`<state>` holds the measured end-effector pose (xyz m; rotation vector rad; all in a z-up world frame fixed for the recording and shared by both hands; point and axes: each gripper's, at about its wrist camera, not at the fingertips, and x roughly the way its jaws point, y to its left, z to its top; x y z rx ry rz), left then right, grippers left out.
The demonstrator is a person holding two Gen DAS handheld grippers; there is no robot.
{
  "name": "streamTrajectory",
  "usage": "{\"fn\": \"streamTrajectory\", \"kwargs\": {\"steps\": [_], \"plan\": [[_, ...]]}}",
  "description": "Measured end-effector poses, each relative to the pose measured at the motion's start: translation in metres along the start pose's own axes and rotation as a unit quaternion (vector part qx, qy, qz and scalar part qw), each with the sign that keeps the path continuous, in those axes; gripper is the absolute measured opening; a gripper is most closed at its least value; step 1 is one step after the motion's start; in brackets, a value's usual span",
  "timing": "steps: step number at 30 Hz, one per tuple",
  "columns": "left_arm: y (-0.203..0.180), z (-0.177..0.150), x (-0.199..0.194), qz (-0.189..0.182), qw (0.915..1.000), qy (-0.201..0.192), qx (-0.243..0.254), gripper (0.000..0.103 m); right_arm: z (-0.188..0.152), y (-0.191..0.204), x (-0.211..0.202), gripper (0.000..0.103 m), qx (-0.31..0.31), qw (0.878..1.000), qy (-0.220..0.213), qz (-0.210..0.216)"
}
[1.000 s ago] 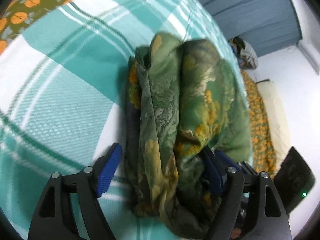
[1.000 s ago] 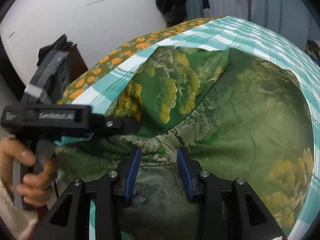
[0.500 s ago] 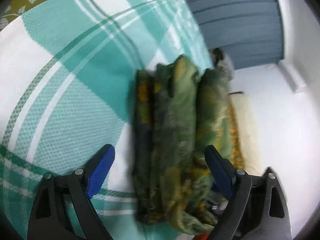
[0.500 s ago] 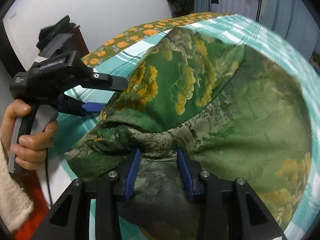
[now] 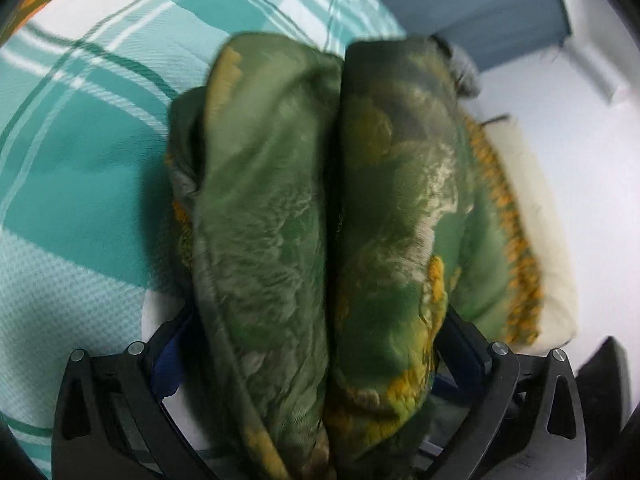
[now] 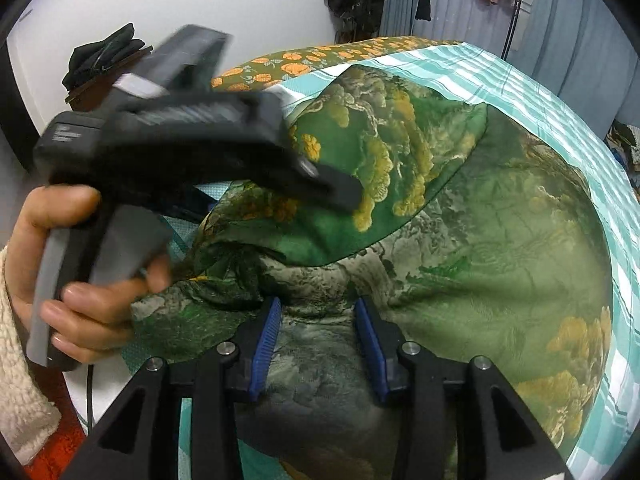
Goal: Fold large clothes
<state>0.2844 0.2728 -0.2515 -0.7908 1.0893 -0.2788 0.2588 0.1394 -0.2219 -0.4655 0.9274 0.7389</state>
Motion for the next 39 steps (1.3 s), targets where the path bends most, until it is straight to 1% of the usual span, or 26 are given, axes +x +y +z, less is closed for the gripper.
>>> {"fn": "streamTrajectory", "kwargs": {"steps": [3,6,7,8,10,11,12,13,15,16,17,19,21,23,24,25,26,27,28,29,30,31,33,34,35,39], "plan": [[-0.010,0.009,0.007,0.031,0.9991,0.030,0.004,0.103,-0.002,-0.002,-0.003,0.041,0.005,1.000,-0.006,0.007],[-0.023,0.015,0.013,0.063,0.9970,0.042,0.018,0.101,-0.007,-0.018,-0.030,0.040,0.043,0.998,-0.030,0.036],[-0.028,0.016,0.016,0.069,0.9964,0.044,0.022,0.100,-0.011,-0.028,-0.043,0.042,0.062,0.996,-0.037,0.044],[-0.029,0.015,0.014,0.070,0.9963,0.044,0.023,0.100,-0.016,-0.038,-0.054,0.045,0.082,0.994,-0.044,0.051],[-0.031,0.015,0.014,0.066,0.9965,0.044,0.024,0.100,-0.034,-0.070,-0.086,0.064,0.136,0.986,-0.080,0.060],[-0.032,0.016,0.014,0.064,0.9966,0.045,0.024,0.100,-0.047,-0.090,-0.102,0.069,0.164,0.980,-0.102,0.054],[-0.031,0.011,0.009,0.062,0.9967,0.045,0.025,0.100,-0.061,-0.113,-0.116,0.078,0.191,0.974,-0.118,0.041],[-0.031,0.008,0.009,0.061,0.9968,0.045,0.025,0.100,-0.073,-0.134,-0.122,0.083,0.215,0.968,-0.122,0.034],[-0.033,0.010,0.012,0.060,0.9968,0.047,0.024,0.100,-0.092,-0.171,-0.114,0.083,0.251,0.963,-0.093,0.041],[-0.030,0.009,0.011,0.059,0.9968,0.048,0.024,0.100,-0.101,-0.187,-0.104,0.083,0.273,0.958,-0.072,0.056],[-0.029,0.010,0.011,0.059,0.9968,0.049,0.023,0.100,-0.106,-0.199,-0.095,0.084,0.289,0.952,-0.061,0.076],[-0.021,0.013,0.004,0.060,0.9967,0.050,0.024,0.100,-0.117,-0.217,-0.071,0.083,0.326,0.935,-0.048,0.131],[-0.023,0.015,0.005,0.060,0.9966,0.051,0.023,0.100,-0.119,-0.227,-0.052,0.083,0.350,0.915,-0.054,0.192],[-0.023,0.015,0.005,0.058,0.9967,0.052,0.023,0.101,-0.118,-0.234,-0.034,0.083,0.377,0.892,-0.059,0.243],[-0.022,0.018,0.007,0.057,0.9968,0.052,0.021,0.101,-0.116,-0.238,-0.023,0.084,0.391,0.878,-0.055,0.272],[-0.021,0.020,0.008,0.055,0.9971,0.050,0.016,0.101,-0.114,-0.241,-0.009,0.089,0.406,0.867,-0.042,0.284],[-0.015,0.017,0.012,0.056,0.9971,0.049,0.014,0.101,-0.113,-0.241,-0.002,0.089,0.414,0.864,-0.034,0.285],[-0.012,0.015,0.010,0.058,0.9971,0.047,0.015,0.099,-0.110,-0.238,0.003,0.089,0.414,0.866,-0.025,0.279],[-0.014,0.014,0.010,0.065,0.9968,0.042,0.018,0.097,-0.103,-0.233,0.002,0.087,0.398,0.881,-0.020,0.256],[-0.016,0.012,0.007,0.070,0.9966,0.036,0.024,0.088,-0.095,-0.225,-0.004,0.086,0.373,0.899,-0.016,0.228],[-0.022,0.010,0.002,0.073,0.9965,0.025,0.032,0.078,-0.089,-0.217,-0.010,0.081,0.354,0.912,-0.014,0.208],[-0.028,0.007,-0.003,0.078,0.9961,0.012,0.038,0.073,-0.084,-0.210,-0.018,0.074,0.334,0.924,-0.014,0.186],[-0.040,0.000,-0.015,0.092,0.9944,-0.012,0.050,0.058,-0.075,-0.189,-0.039,0.068,0.278,0.950,-0.030,0.141],[-0.046,-0.003,-0.022,0.094,0.9938,-0.023,0.055,0.056,-0.073,-0.180,-0.049,0.066,0.255,0.957,-0.043,0.128],[-0.052,-0.008,-0.030,0.091,0.9935,-0.037,0.059,0.052,-0.072,-0.172,-0.060,0.065,0.237,0.962,-0.059,0.121],[-0.077,-0.014,-0.057,0.069,0.9928,-0.069,0.070,0.049,-0.073,-0.151,-0.097,0.063,0.189,0.968,-0.121,0.116]]}}
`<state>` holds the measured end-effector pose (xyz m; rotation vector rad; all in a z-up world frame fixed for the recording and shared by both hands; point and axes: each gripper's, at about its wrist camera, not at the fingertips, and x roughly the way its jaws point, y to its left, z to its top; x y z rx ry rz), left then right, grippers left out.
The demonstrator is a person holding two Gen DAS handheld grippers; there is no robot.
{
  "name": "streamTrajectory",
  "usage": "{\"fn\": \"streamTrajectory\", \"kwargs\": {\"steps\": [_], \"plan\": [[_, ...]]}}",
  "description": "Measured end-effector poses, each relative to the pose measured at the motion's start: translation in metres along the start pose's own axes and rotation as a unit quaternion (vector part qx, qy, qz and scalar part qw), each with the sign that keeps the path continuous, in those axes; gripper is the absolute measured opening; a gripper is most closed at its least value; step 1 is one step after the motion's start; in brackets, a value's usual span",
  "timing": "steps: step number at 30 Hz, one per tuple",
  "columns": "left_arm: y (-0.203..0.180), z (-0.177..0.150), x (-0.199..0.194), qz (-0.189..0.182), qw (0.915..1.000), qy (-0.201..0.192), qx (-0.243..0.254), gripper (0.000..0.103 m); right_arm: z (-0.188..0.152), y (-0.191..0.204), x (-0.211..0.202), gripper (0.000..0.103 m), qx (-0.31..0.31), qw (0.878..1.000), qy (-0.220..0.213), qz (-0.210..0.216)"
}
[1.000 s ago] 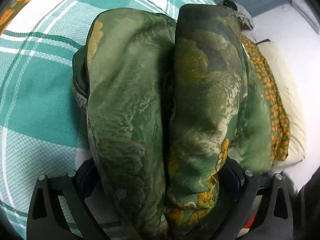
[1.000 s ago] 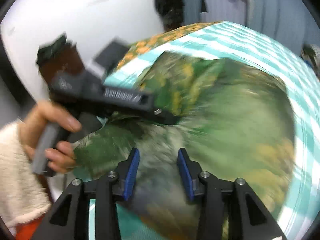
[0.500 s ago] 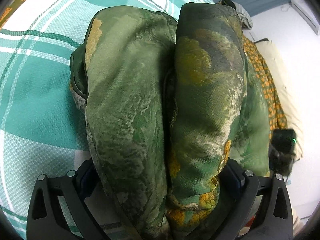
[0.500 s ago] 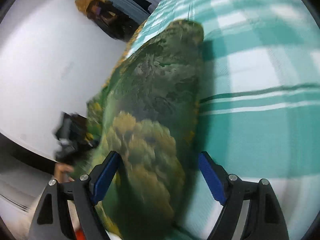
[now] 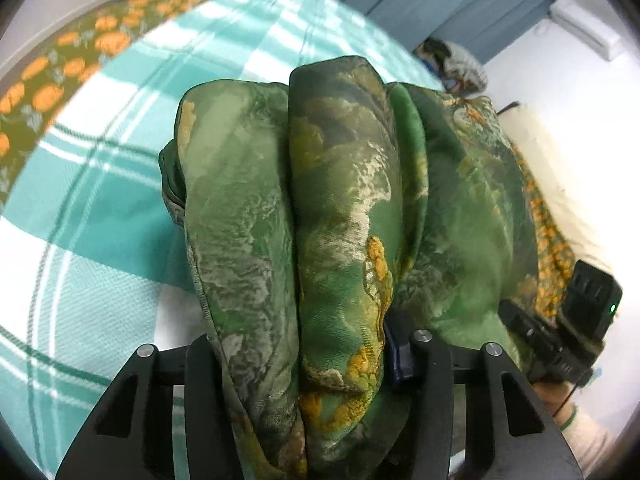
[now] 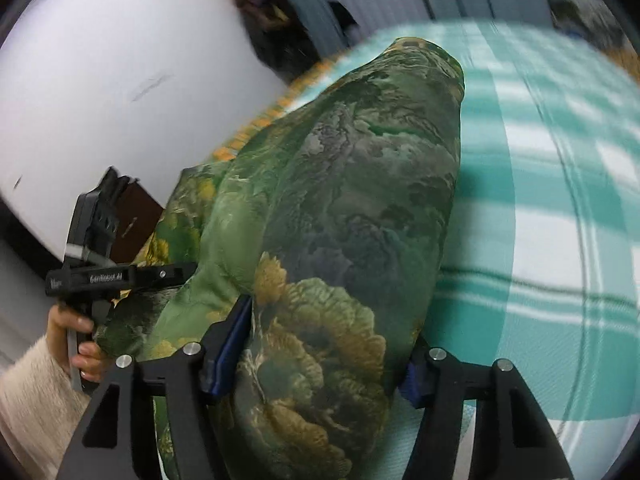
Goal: Fold large clothes
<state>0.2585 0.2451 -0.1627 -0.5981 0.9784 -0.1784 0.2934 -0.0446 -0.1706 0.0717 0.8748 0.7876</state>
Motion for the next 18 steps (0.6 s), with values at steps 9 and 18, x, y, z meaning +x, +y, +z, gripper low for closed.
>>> {"fn": "streamTrajectory", "kwargs": {"steps": [9,18], "plan": [[-0.056,0.076,-0.021,-0.008,0.9961,-0.064,0.060,0.049,0.059,-0.011,-0.034,0.063,-0.001,0.995,-0.092,0.046],[-0.037,0.121,0.095,0.018,0.9988,0.001,0.046,0.052,0.102,-0.094,0.030,0.063,0.054,0.997,-0.044,0.042]]}}
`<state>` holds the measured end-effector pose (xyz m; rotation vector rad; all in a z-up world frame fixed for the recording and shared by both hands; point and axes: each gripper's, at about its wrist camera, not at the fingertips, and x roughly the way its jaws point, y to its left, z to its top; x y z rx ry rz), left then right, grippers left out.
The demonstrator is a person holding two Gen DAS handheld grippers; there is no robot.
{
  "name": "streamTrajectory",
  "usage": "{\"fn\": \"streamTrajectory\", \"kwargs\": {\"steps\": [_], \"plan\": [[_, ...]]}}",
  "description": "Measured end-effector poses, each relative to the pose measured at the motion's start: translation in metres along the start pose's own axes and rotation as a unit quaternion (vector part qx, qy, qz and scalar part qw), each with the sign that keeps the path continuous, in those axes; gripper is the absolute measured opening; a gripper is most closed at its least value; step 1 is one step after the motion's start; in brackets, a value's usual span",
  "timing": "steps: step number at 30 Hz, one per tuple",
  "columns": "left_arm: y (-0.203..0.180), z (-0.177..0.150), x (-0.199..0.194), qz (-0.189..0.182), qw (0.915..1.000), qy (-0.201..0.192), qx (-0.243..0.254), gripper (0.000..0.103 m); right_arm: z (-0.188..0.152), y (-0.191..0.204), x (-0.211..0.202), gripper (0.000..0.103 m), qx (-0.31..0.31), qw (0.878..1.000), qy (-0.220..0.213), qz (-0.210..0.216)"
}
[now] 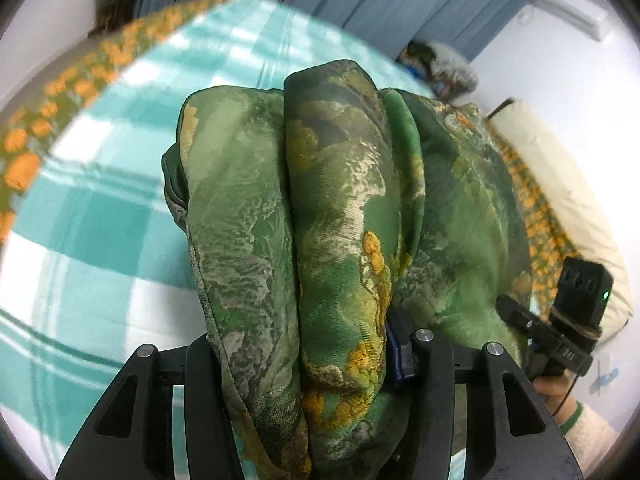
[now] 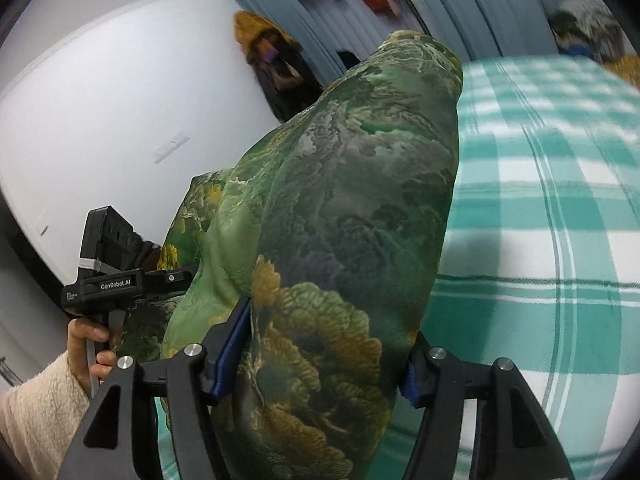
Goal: Fold large clothes
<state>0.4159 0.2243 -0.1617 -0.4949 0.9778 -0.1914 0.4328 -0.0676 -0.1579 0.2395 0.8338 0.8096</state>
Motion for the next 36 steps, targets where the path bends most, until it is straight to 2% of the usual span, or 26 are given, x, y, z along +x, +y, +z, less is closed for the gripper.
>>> {"fn": "streamTrajectory", "kwargs": {"steps": [1,3,4,6,7,9,11,13,15,18,21,22,24,29,31,36], "plan": [[0.008,-0.005,0.020,0.008,0.9998,0.020,-0.006,0.053,-0.003,-0.011,0.010,0.063,0.008,1.000,0.016,-0.005],[0.017,-0.015,0.037,0.019,0.9996,0.020,-0.009,0.066,-0.012,-0.031,0.030,0.063,0.026,0.998,0.047,-0.018],[0.023,-0.019,0.038,0.008,0.9998,0.010,-0.016,0.069,-0.015,-0.043,0.037,0.064,0.036,0.998,0.055,-0.024],[0.033,-0.025,0.033,-0.017,0.9988,-0.002,-0.045,0.084,-0.022,-0.062,0.039,0.071,0.080,0.995,0.056,-0.007],[0.034,-0.026,0.027,-0.015,0.9988,-0.007,-0.047,0.086,-0.024,-0.067,0.038,0.078,0.100,0.993,0.054,0.001],[0.028,-0.028,0.013,0.009,0.9995,-0.020,-0.024,0.087,-0.024,-0.073,0.032,0.082,0.123,0.991,0.047,0.002],[0.013,-0.033,-0.012,0.042,0.9983,-0.039,0.005,0.087,-0.022,-0.067,0.023,0.082,0.118,0.992,0.052,-0.018],[0.005,-0.037,-0.035,0.067,0.9952,-0.066,0.028,0.088,-0.020,-0.054,0.005,0.083,0.101,0.992,0.048,-0.056],[-0.007,-0.044,-0.063,0.089,0.9905,-0.097,0.040,0.094,-0.018,-0.029,-0.022,0.083,0.049,0.992,0.030,-0.108],[-0.028,-0.072,-0.108,0.122,0.9779,-0.164,0.045,0.102,-0.020,0.012,-0.057,0.083,-0.020,0.983,0.008,-0.182],[-0.058,-0.092,-0.132,0.176,0.9535,-0.238,0.057,0.103,-0.035,0.062,-0.095,0.084,-0.074,0.959,-0.001,-0.275],[-0.070,-0.103,-0.139,0.196,0.9453,-0.251,0.070,0.103,-0.041,0.077,-0.106,0.084,-0.087,0.952,-0.007,-0.294],[-0.086,-0.119,-0.146,0.213,0.9404,-0.251,0.086,0.103,-0.044,0.082,-0.118,0.084,-0.098,0.943,-0.024,-0.317],[-0.117,-0.149,-0.145,0.192,0.9554,-0.205,0.092,0.103,-0.067,0.118,-0.167,0.084,-0.105,0.929,-0.044,-0.352],[-0.129,-0.159,-0.146,0.190,0.9568,-0.199,0.093,0.103,-0.079,0.129,-0.177,0.084,-0.113,0.923,-0.044,-0.365],[-0.159,-0.176,-0.153,0.188,0.9582,-0.192,0.098,0.103,-0.100,0.136,-0.191,0.084,-0.106,0.920,-0.040,-0.375]]}}
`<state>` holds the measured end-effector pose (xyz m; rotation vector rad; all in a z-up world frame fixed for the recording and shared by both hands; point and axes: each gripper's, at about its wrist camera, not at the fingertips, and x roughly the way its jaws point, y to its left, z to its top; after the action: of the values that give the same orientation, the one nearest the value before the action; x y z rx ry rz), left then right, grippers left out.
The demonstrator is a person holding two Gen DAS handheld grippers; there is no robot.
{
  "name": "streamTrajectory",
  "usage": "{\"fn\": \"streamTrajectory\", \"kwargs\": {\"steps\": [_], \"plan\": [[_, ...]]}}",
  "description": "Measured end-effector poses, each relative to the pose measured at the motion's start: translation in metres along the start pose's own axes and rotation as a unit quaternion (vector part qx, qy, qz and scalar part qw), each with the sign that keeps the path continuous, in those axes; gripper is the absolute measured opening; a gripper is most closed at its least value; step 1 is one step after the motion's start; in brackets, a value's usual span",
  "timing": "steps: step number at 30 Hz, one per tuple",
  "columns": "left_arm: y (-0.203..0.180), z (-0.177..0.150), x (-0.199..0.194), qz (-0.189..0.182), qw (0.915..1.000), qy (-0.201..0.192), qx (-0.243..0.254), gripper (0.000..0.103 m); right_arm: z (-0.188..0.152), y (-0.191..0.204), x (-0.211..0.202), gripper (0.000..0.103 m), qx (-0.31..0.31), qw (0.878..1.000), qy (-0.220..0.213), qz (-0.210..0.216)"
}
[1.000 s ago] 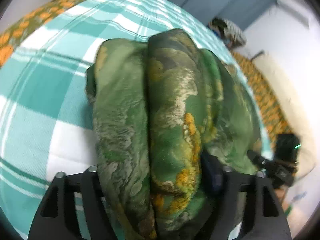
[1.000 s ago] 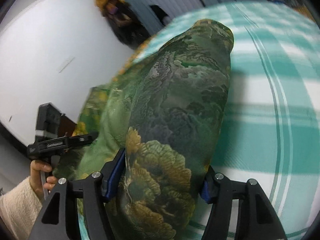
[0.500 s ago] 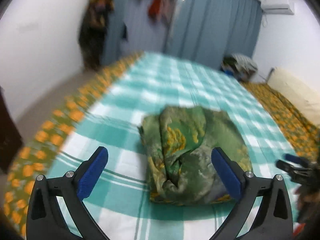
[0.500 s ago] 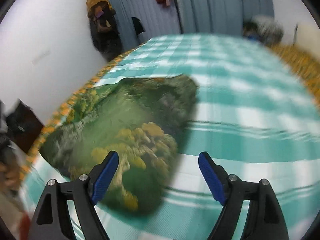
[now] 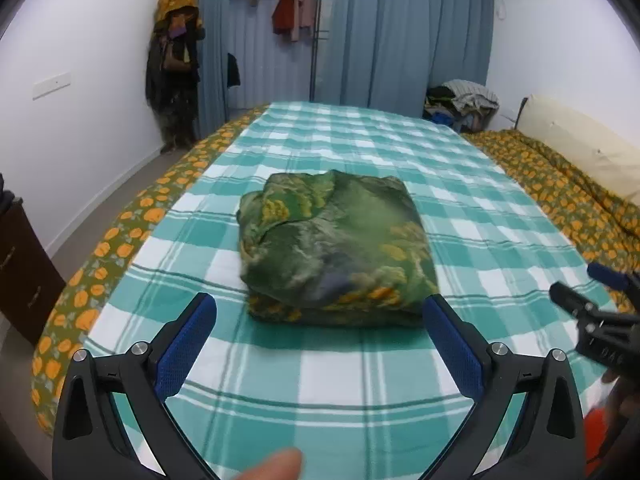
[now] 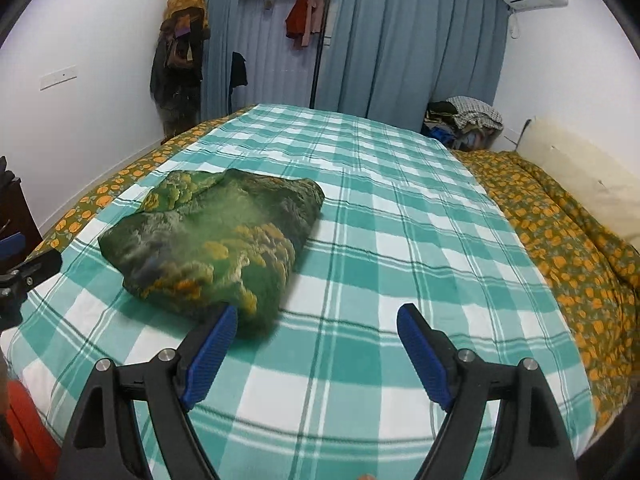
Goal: Fold large clothes
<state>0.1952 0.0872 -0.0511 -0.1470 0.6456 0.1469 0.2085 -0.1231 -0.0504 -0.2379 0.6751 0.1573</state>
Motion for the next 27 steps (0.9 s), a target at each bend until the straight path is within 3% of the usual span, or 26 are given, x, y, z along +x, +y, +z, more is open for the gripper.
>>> {"fn": "streamTrajectory", "kwargs": {"steps": [5,9,13,18,23,27], "plan": [[-0.018,-0.006,-0.015,0.008,1.0000,0.000,0.002,0.103,-0.011,-0.005,-0.010,0.084,0.007,1.000,0.004,-0.007],[-0.034,-0.012,-0.024,0.042,0.9989,0.013,0.014,0.103,-0.017,-0.003,-0.019,0.084,0.008,1.000,0.006,-0.001],[-0.041,-0.016,-0.040,0.033,0.9992,0.013,0.017,0.103,-0.022,0.001,-0.030,0.084,0.007,1.000,0.009,0.008],[-0.043,-0.013,-0.047,0.040,0.9982,0.042,0.014,0.103,-0.026,0.002,-0.043,0.084,0.015,1.000,0.014,0.019],[-0.044,-0.011,-0.053,0.062,0.9971,0.037,0.024,0.103,-0.025,0.006,-0.053,0.084,0.012,1.000,0.014,0.025],[-0.042,-0.013,-0.061,0.049,0.9980,0.032,0.023,0.103,-0.025,0.009,-0.055,0.084,0.009,1.000,0.015,0.025]]}}
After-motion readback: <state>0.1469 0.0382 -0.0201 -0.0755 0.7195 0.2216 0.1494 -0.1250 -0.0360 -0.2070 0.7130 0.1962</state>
